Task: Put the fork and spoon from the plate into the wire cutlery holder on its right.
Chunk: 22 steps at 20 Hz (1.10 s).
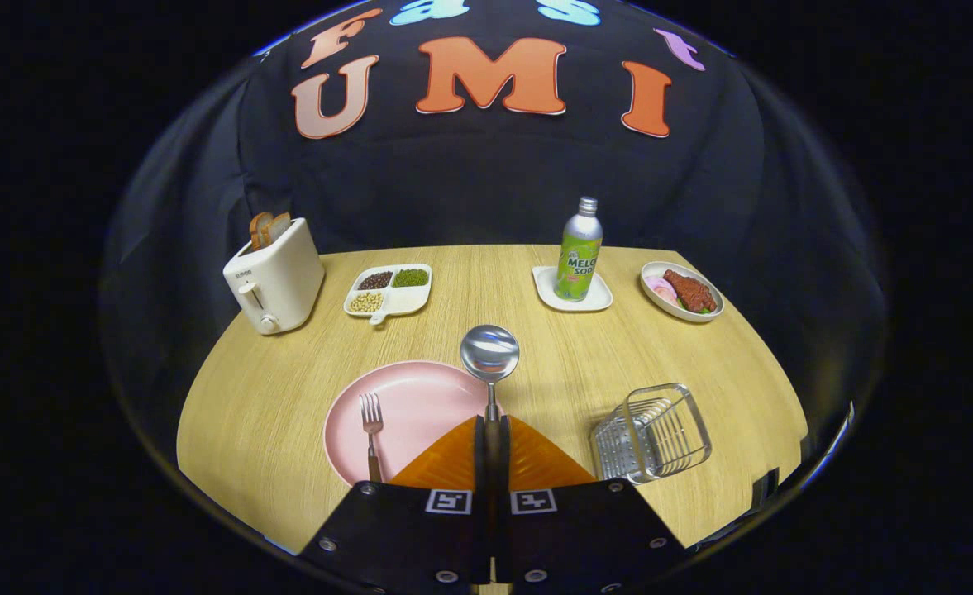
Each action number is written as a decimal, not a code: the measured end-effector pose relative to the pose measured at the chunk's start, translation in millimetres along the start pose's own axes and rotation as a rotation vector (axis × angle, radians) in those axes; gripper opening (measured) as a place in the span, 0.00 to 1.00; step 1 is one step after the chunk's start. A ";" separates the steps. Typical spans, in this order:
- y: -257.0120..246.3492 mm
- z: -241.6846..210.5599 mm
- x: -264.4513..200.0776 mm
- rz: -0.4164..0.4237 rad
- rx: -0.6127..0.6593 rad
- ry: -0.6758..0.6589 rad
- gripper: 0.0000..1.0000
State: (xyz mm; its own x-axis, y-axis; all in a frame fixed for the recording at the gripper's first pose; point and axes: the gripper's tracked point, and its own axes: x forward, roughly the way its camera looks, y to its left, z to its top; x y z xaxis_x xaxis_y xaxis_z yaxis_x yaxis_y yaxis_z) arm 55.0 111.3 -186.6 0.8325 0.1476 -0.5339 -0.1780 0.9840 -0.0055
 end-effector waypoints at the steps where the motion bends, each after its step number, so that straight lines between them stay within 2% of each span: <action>1: -11.7 4.0 -4.5 -0.003 -0.007 -0.005 0.03; 6: -70.1 5.4 -22.3 -0.025 -0.044 0.022 0.03; 12: -126.4 -11.0 -34.8 -0.007 -0.163 0.150 0.03; 22: -148.4 -27.4 -33.4 0.111 -0.321 0.456 0.03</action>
State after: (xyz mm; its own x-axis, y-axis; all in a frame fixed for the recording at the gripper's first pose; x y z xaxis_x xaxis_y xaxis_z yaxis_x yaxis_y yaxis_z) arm 39.3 -42.4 -191.1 0.5016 0.1203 -0.8567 -0.4610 0.8751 -0.1470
